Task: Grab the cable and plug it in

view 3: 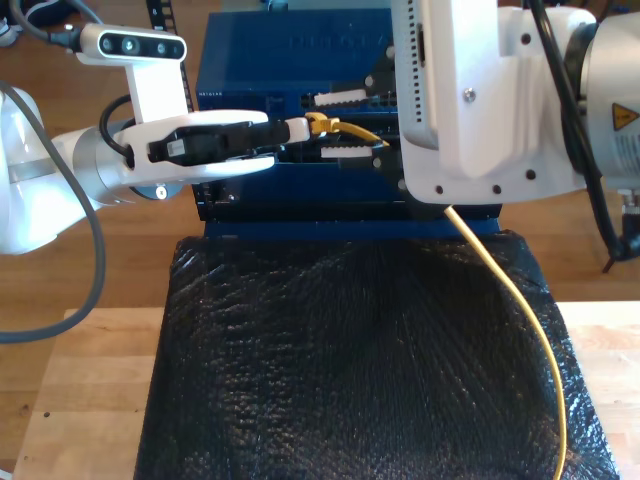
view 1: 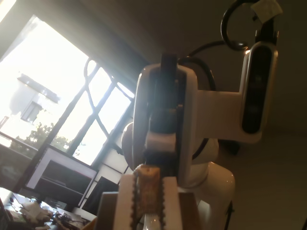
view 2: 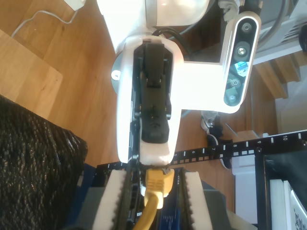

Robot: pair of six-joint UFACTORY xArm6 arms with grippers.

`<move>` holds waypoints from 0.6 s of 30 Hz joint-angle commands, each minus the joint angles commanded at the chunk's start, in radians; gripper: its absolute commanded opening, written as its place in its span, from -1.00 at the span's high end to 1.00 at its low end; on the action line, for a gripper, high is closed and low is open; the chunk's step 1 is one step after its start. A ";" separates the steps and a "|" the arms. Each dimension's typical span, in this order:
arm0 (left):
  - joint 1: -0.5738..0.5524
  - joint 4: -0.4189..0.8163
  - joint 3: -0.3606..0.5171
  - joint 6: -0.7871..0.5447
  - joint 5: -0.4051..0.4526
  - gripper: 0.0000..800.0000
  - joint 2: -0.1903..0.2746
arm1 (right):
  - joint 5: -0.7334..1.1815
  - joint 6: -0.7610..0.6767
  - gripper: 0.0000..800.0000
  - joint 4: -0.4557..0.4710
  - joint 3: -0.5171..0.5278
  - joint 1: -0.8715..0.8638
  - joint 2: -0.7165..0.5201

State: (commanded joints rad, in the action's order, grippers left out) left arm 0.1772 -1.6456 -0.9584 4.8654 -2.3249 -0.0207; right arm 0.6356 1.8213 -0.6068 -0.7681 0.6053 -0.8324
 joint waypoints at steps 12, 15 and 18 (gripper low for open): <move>-0.002 0.000 0.000 0.000 -0.008 0.92 0.000 | 0.000 0.000 0.37 0.000 0.002 0.002 0.006; -0.002 0.000 0.000 0.000 -0.008 0.92 0.000 | 0.000 0.000 0.38 0.000 0.002 0.002 0.008; -0.002 0.000 0.000 0.000 -0.008 0.92 0.000 | 0.000 0.000 0.40 0.000 0.002 0.002 0.008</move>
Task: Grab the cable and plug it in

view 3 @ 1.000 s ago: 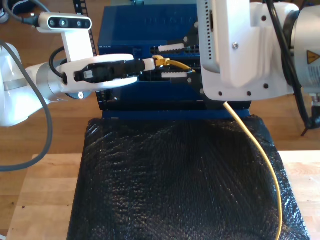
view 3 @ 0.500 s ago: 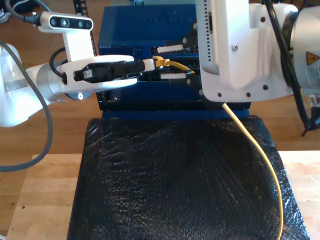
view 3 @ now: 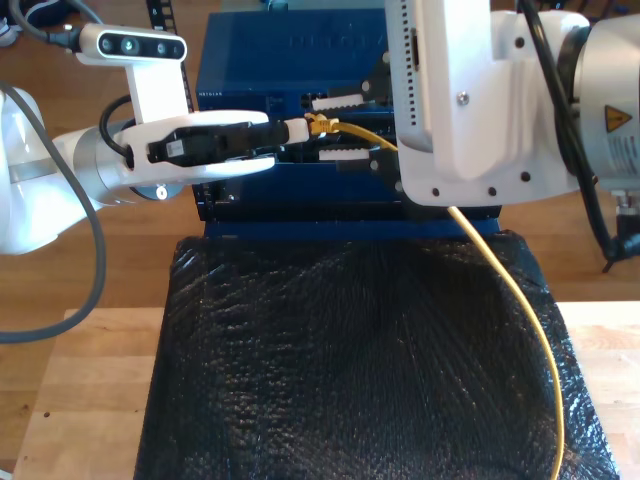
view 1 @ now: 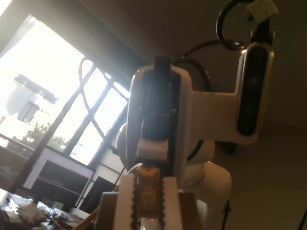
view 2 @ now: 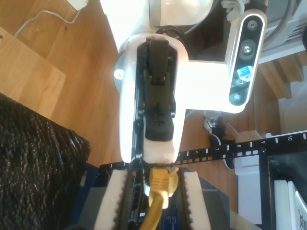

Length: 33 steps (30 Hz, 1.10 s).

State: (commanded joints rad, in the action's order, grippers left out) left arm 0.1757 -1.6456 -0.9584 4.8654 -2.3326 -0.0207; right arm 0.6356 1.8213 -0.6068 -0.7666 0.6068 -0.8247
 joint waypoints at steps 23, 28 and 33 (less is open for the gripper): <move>0.000 0.000 0.000 0.003 -0.002 0.92 0.000 | 0.000 0.002 0.94 -0.058 0.003 -0.002 -0.003; 0.000 0.000 -0.002 0.009 -0.020 0.46 0.000 | 0.000 0.002 0.99 -0.058 0.005 -0.002 -0.003; 0.000 -0.002 -0.003 0.014 -0.031 -0.03 -0.002 | 0.000 0.000 0.99 -0.060 0.005 -0.002 -0.003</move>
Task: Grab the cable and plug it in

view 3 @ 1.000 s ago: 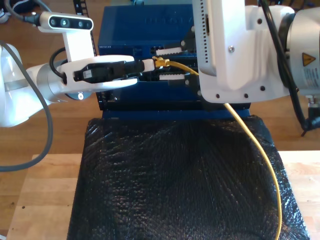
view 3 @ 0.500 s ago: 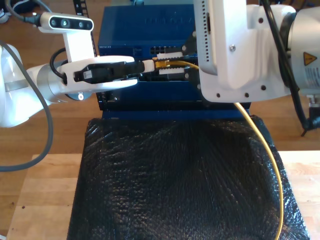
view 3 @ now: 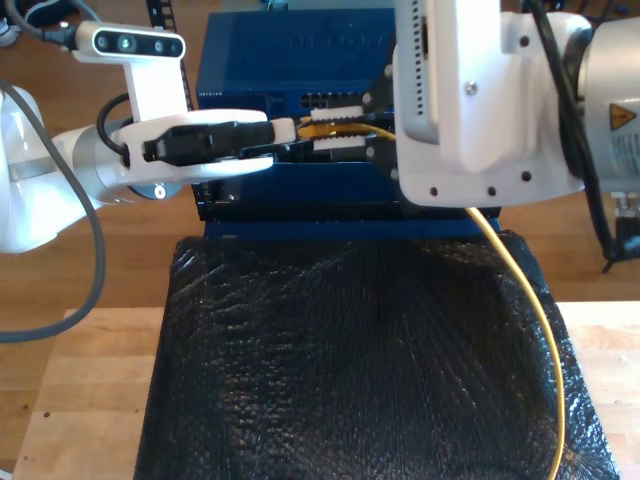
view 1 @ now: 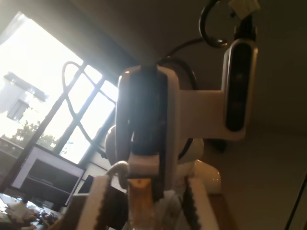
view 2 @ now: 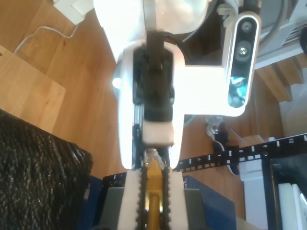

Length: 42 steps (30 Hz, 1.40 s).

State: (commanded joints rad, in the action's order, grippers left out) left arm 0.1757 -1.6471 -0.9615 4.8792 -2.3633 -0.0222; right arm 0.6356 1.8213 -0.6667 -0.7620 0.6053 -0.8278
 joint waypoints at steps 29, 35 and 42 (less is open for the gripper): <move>0.097 0.008 -0.074 0.014 0.164 -1.00 0.028 | -0.002 -0.058 1.00 -0.032 -0.040 -0.087 0.086; 0.172 0.054 -0.141 0.012 0.190 -1.00 0.028 | -0.002 -0.060 1.00 -0.032 -0.031 -0.189 0.114; 0.227 0.245 -0.195 0.011 0.311 -1.00 0.029 | 0.020 -0.060 1.00 -0.028 -0.029 -0.305 0.152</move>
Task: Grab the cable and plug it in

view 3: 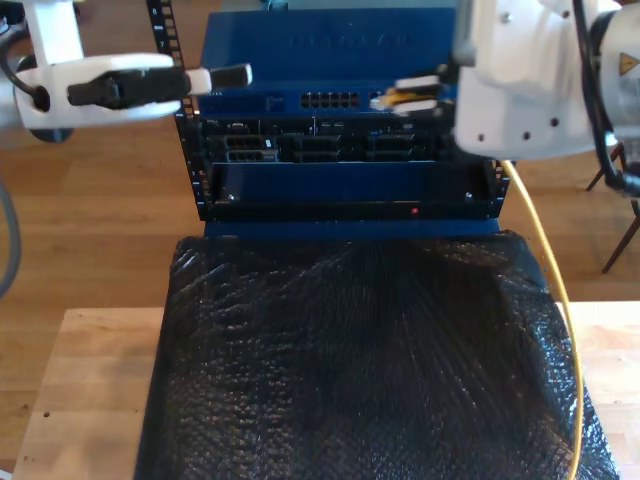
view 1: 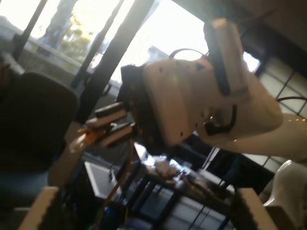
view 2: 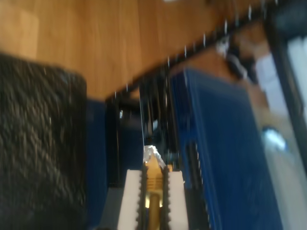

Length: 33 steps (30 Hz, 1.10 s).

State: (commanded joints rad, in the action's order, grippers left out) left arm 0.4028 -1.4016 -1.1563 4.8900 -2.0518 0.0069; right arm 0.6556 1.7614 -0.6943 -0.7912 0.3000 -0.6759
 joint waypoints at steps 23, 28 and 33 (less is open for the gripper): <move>0.046 0.594 -0.048 -0.195 0.095 -1.00 0.157 | 0.074 0.000 1.00 0.037 0.038 -0.238 0.104; 0.074 0.701 -0.046 -0.235 0.095 -1.00 0.187 | 0.087 0.000 1.00 0.058 0.044 -0.252 0.149; 0.089 0.859 -0.038 -0.315 0.106 -1.00 0.219 | 0.092 -0.032 1.00 0.109 0.061 -0.252 0.181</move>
State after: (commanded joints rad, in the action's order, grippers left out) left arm 0.4918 -0.5424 -1.1947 4.5754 -1.9459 0.2263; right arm 0.7476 1.7292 -0.5854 -0.7298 0.0483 -0.4948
